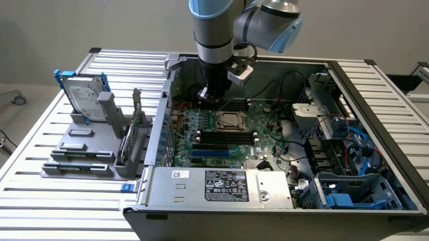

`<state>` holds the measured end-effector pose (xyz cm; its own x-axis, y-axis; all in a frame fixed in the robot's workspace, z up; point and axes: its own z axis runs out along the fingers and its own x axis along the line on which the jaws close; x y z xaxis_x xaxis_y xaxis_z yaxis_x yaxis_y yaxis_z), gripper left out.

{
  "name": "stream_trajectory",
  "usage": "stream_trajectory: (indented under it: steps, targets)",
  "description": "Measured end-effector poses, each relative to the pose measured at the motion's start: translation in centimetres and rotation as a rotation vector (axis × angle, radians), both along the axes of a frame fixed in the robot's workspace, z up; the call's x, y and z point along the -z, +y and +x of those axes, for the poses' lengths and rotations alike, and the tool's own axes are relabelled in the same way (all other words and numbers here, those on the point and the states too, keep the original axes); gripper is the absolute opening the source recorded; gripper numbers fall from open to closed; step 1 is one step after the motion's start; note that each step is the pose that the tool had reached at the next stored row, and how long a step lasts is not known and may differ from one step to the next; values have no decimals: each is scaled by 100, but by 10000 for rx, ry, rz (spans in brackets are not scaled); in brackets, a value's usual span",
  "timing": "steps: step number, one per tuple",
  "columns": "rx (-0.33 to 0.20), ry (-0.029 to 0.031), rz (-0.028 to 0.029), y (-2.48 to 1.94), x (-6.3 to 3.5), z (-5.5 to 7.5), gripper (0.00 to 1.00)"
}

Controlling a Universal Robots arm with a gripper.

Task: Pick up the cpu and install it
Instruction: 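Install the first cpu locking lever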

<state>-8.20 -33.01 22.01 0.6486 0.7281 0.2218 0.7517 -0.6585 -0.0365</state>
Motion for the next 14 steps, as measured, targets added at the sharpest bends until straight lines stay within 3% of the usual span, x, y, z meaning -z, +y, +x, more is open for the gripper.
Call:
stream_trajectory:
  steps: [9, 14]
  targets:
    - [104, -107, -22, 39, 129, -5, 11]
    - [138, -160, -110, 55, 193, -7, 11]
